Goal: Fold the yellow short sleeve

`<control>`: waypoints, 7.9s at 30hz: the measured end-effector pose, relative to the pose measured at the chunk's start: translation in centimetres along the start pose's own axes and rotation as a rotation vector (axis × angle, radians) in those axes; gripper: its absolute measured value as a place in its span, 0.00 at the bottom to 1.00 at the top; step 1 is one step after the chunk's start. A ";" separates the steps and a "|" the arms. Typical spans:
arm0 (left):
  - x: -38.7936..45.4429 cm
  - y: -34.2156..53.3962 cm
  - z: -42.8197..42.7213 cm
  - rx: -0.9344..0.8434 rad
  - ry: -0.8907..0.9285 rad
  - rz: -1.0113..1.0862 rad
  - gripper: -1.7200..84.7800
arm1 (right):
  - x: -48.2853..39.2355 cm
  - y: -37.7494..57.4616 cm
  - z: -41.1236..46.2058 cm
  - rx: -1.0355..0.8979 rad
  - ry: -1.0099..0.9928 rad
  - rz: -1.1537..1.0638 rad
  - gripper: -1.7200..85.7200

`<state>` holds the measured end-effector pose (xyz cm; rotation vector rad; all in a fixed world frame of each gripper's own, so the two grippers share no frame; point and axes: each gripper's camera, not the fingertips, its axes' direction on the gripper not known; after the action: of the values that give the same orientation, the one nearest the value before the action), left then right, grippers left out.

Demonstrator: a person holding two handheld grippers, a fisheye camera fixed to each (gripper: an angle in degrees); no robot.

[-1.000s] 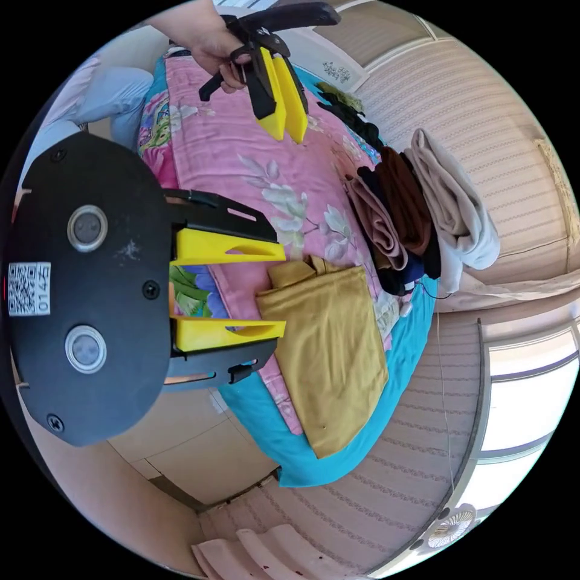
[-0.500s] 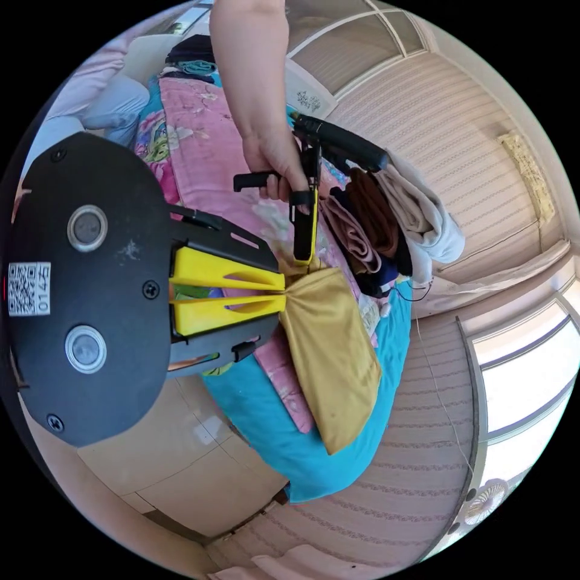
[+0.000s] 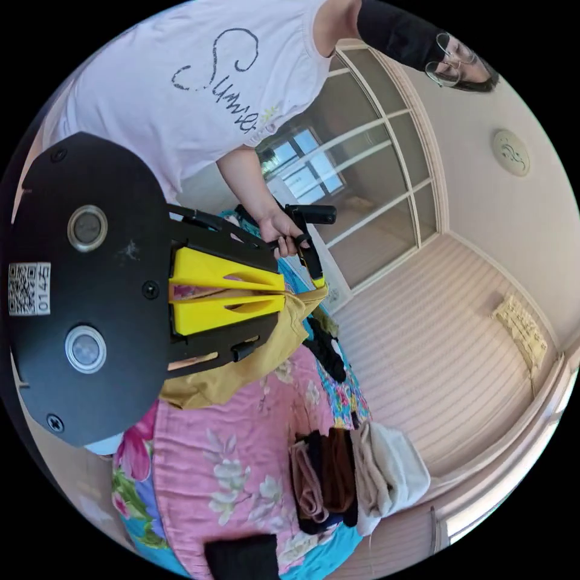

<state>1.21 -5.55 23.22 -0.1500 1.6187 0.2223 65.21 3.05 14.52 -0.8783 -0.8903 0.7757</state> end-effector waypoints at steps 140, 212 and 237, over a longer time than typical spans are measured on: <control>-9.3 7.7 -43.9 -0.276 -0.202 -0.648 0.01 | 6.3 -3.4 26.0 -0.549 0.141 0.320 0.02; -26.4 16.1 -36.0 -0.541 -0.324 -0.785 0.02 | 12.0 8.7 35.8 -0.759 0.236 0.532 0.03; -32.7 -1.4 -18.7 -0.301 -0.208 -0.329 0.03 | 7.3 -0.3 44.4 -0.563 0.391 -0.077 0.11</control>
<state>-14.62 -12.52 56.72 -0.5998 1.3240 0.2184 29.00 22.77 32.66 -1.4246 -0.7926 0.2606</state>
